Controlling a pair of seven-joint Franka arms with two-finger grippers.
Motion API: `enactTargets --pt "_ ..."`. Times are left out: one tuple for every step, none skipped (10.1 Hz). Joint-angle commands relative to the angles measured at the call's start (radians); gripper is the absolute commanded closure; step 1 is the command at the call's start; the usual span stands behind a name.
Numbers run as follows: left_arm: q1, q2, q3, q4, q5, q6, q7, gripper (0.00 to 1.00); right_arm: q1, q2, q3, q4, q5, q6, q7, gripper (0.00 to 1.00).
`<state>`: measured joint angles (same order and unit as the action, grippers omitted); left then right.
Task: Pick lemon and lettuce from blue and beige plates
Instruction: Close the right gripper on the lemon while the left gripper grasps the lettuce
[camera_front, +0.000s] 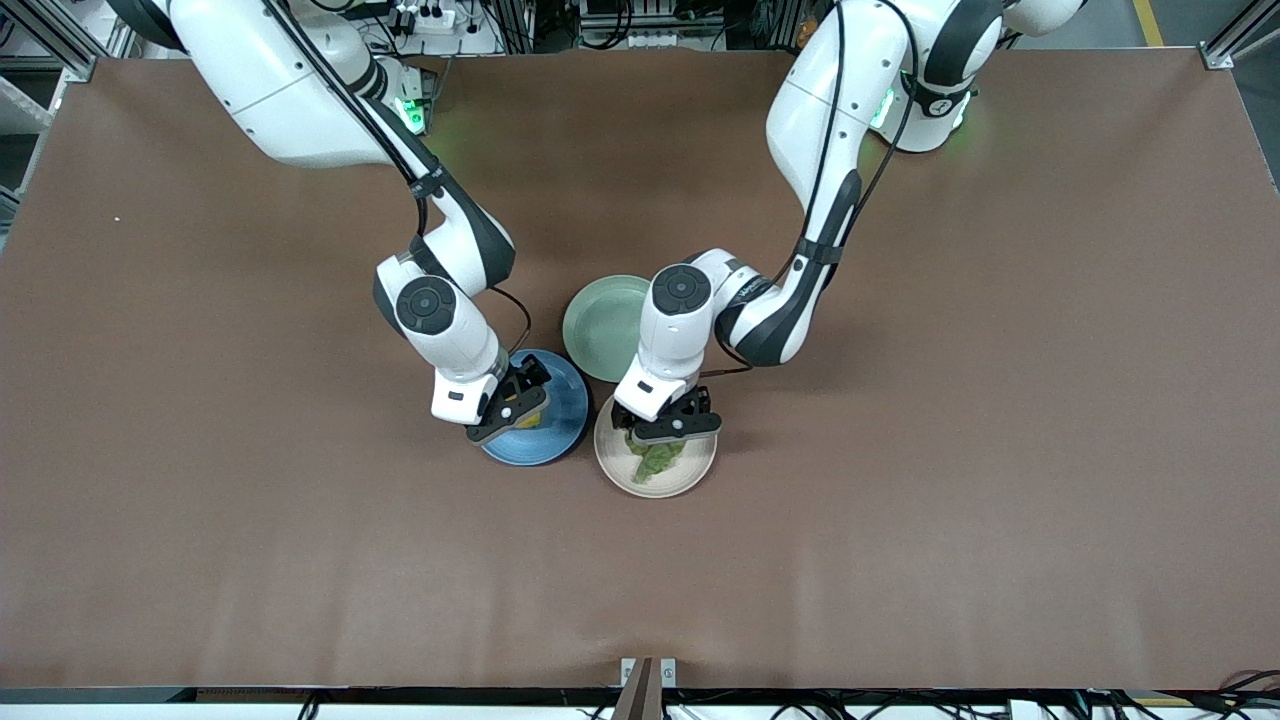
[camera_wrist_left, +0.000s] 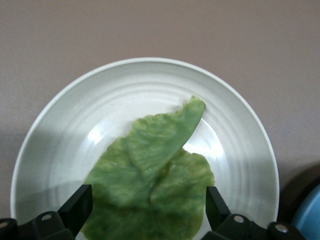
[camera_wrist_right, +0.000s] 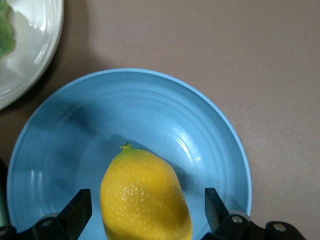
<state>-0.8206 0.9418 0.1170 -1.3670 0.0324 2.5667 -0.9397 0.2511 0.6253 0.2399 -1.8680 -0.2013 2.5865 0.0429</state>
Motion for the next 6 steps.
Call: enactTargets --pt "-0.018 0.026 0.02 0.025 0.026 0.01 -0.03 0.0 0.022 0.021 -0.016 0.023 -0.035 0.009 0.006 0.0" --pt "-0.018 0.029 0.021 0.025 0.026 0.013 -0.03 0.0 0.023 0.024 -0.016 0.021 -0.035 0.011 0.008 0.0" --pt "-0.018 0.029 0.041 0.026 0.027 0.017 -0.03 0.0 0.024 0.024 -0.016 0.023 -0.035 0.011 0.008 0.13" --pt "-0.018 0.029 0.047 0.025 0.027 0.041 -0.03 0.0 0.024 0.021 -0.016 0.023 -0.033 0.007 0.011 0.41" --pt "-0.018 0.037 0.047 0.025 0.029 0.055 -0.03 0.0 0.022 0.011 -0.016 0.023 -0.027 -0.002 0.015 0.63" --pt "-0.018 0.04 0.047 0.025 0.03 0.058 -0.03 0.0 0.019 -0.001 -0.016 0.023 -0.021 -0.006 0.021 0.76"
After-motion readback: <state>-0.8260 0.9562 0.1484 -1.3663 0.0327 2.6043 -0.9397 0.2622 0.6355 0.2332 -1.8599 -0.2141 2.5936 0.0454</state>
